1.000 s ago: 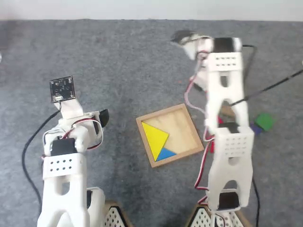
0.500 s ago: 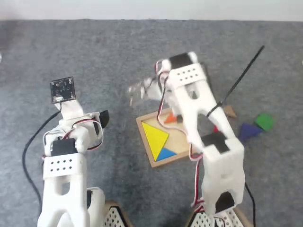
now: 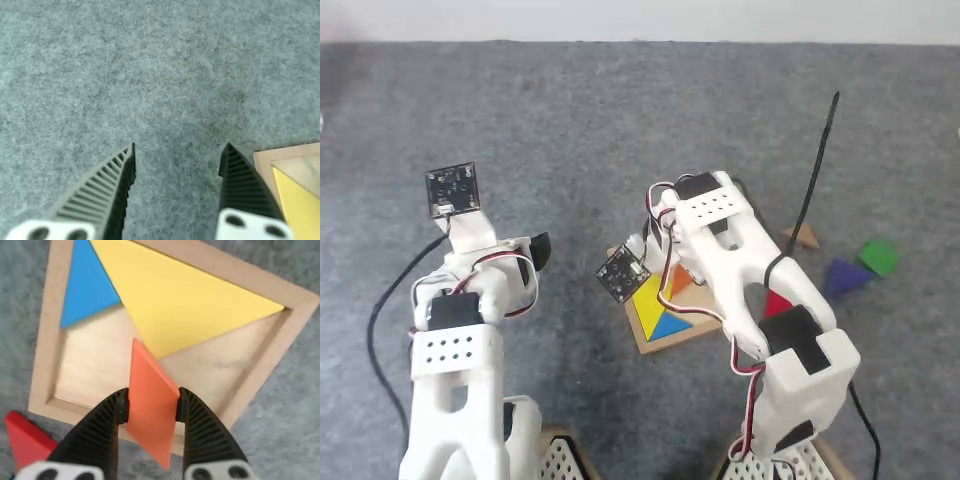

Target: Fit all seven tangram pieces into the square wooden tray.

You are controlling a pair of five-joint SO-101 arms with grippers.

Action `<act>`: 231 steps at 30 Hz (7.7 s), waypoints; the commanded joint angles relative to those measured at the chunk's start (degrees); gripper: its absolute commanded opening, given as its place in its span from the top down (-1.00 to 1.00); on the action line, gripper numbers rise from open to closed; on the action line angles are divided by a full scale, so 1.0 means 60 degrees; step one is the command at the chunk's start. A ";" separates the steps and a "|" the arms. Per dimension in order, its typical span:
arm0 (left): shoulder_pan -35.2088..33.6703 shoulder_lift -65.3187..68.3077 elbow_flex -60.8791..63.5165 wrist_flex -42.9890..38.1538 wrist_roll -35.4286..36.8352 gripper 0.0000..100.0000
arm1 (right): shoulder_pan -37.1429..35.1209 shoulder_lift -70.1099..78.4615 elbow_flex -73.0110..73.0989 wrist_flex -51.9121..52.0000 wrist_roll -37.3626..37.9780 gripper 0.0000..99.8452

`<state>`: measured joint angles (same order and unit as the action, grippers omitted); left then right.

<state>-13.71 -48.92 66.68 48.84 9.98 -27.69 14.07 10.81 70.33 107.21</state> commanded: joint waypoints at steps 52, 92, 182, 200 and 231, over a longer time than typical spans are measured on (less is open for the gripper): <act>0.0015 -0.0117 0.0505 -0.0967 -0.0073 0.46 | 0.0872 0.1209 -0.1612 0.0711 0.4864 0.98; 0.0029 -0.0132 0.0505 -0.0952 -0.0073 0.46 | 0.0901 0.1223 -0.2901 0.0681 -1.3377 0.98; 0.0015 -0.0132 0.0476 -0.0952 -0.0073 0.46 | 0.2425 0.1736 -0.1700 -0.0051 -1.9853 0.66; 0.0015 -0.0132 0.0476 -0.0952 -0.0073 0.46 | 0.1619 -0.1018 -0.0044 -0.1004 -1.9839 0.66; 0.0015 -0.0132 0.0476 -0.0952 -0.0073 0.46 | 0.0769 -0.0110 0.0718 -0.3158 -1.8974 0.66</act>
<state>-13.71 -48.92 70.11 44.09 9.98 -23.12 13.27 17.67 51.60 -7.60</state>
